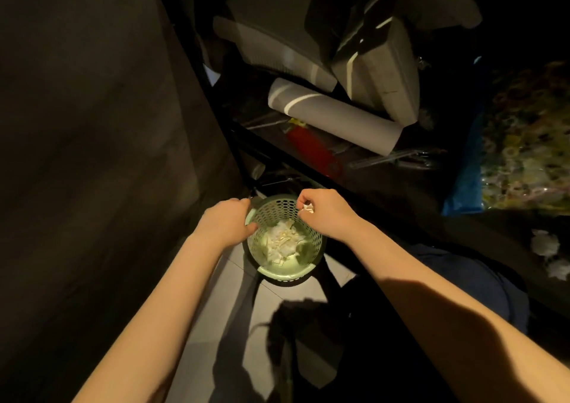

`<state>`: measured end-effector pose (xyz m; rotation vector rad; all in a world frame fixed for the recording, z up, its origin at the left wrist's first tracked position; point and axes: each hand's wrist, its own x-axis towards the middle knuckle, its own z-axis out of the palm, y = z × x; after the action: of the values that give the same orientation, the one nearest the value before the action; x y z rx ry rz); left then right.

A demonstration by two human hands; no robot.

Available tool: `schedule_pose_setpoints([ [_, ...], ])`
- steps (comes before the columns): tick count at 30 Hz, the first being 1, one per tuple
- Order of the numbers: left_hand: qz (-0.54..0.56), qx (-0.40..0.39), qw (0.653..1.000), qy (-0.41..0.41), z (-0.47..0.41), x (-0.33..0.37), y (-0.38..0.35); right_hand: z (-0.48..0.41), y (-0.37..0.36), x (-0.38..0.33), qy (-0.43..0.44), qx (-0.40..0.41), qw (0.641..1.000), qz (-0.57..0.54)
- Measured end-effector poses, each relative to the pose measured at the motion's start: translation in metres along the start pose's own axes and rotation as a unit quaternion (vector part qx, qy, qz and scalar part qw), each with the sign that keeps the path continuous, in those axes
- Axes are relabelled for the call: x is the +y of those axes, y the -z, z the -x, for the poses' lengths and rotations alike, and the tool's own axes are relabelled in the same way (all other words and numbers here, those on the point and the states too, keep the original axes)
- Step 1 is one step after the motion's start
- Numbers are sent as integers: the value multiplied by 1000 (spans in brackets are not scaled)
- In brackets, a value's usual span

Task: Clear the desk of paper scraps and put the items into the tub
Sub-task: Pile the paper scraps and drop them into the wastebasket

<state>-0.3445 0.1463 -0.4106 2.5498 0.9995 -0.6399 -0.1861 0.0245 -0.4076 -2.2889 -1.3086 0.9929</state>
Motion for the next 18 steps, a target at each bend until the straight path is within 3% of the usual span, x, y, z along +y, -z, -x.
schedule_pose_setpoints([
  [9,24,-27,999,17,18,-27,1,-38,-43,-24,21,-84,976,199],
  [18,28,-59,998,15,10,-28,-4,-47,-49,-12,-8,-134,952,275],
])
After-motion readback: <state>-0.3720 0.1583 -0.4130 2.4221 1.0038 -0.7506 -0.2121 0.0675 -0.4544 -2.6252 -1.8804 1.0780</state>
